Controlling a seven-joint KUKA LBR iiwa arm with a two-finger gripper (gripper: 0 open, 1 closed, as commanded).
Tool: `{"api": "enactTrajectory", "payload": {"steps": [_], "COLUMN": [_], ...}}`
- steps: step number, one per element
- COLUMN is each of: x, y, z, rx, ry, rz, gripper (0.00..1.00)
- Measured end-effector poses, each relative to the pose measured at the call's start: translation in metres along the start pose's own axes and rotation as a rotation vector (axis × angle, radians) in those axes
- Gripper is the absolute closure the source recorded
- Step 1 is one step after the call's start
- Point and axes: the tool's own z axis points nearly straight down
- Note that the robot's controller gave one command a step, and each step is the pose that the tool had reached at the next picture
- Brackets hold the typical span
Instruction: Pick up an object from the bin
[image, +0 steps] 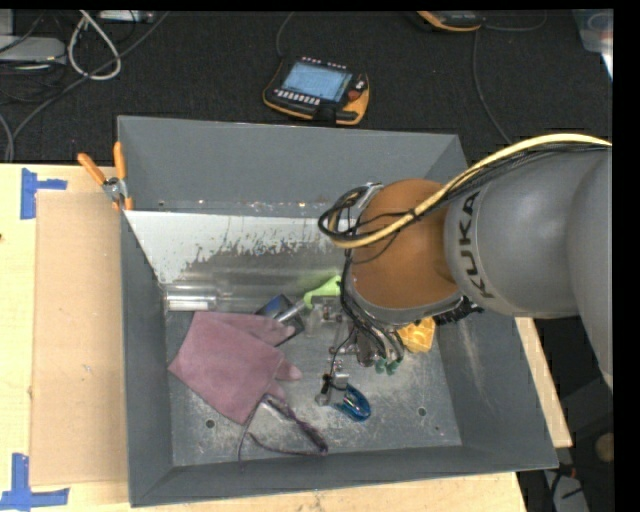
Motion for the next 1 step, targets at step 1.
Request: {"api": "enactTrajectory", "payload": {"steps": [1], "x": [0.0455], "y": [0.0118], "z": [0.0649], "rx": [-0.001], "ry": [0.003], "rz": [-0.011], "gripper": [0.00]}}
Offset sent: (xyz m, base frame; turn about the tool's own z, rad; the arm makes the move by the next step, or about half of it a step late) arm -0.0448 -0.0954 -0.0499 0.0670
